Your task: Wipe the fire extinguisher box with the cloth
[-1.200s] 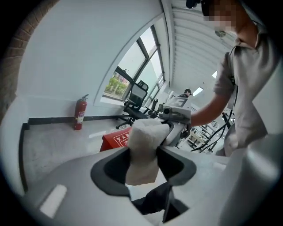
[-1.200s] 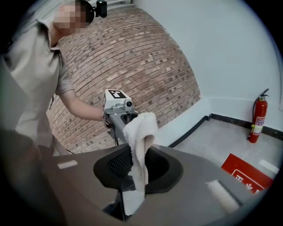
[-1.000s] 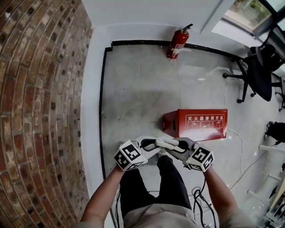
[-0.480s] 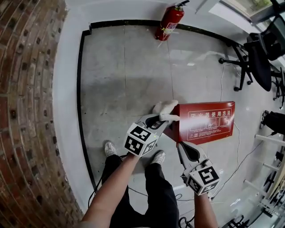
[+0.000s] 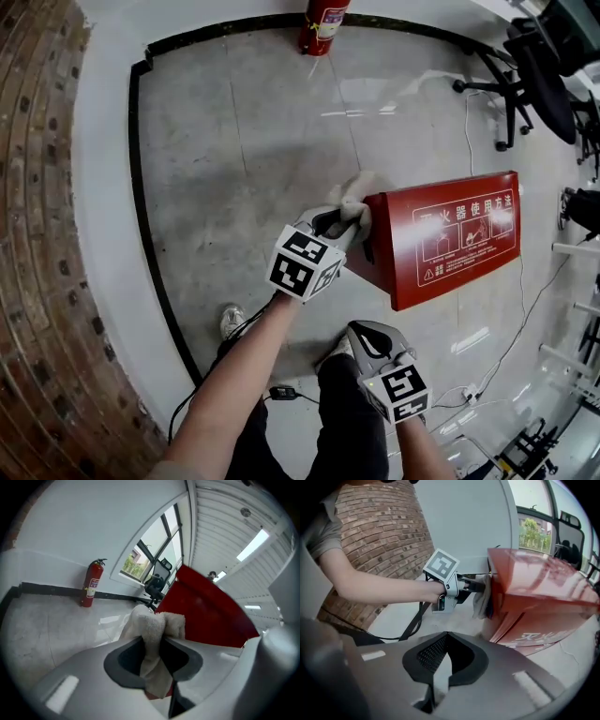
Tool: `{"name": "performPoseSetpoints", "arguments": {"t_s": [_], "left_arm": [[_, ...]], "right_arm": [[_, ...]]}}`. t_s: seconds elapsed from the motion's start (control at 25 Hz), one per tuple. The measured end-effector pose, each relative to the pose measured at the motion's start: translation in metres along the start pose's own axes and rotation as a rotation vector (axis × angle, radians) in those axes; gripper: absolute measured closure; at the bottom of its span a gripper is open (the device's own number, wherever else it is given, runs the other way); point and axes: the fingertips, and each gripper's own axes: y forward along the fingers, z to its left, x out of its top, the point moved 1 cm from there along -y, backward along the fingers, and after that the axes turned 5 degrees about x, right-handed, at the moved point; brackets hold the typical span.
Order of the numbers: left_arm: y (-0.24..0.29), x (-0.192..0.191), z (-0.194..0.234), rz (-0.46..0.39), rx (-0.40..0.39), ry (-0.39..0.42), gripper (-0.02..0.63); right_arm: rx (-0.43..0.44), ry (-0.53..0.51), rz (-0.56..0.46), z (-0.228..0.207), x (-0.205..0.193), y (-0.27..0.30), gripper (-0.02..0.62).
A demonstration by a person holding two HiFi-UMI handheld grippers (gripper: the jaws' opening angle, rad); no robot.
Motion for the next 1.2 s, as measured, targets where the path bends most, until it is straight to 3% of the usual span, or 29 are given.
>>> {"name": "performPoseSetpoints", "arguments": {"t_s": [0.16,0.52,0.72,0.96,1.2], "left_arm": [[0.029,-0.052,0.027,0.071,0.029,0.081,0.509],[0.105,-0.196,0.095,0.205,0.099,0.172,0.508],[0.135,-0.255,0.120,0.235,0.125,0.245,0.509],[0.124,-0.264,0.090,0.195,0.065,0.335,0.511],[0.079,-0.189,0.047,0.073,0.052,0.455,0.511]], "right_arm": [[0.091,-0.068,0.052,0.004,-0.037,0.066,0.571],[0.277,-0.400,0.079,-0.012,-0.116,0.155,0.571],[0.332,-0.453,0.084,-0.032,-0.155,0.184,0.572],[0.316,-0.505,0.095,-0.056,-0.176,0.203,0.571],[0.315,-0.540,0.101,-0.057,-0.165,0.198,0.571]]}}
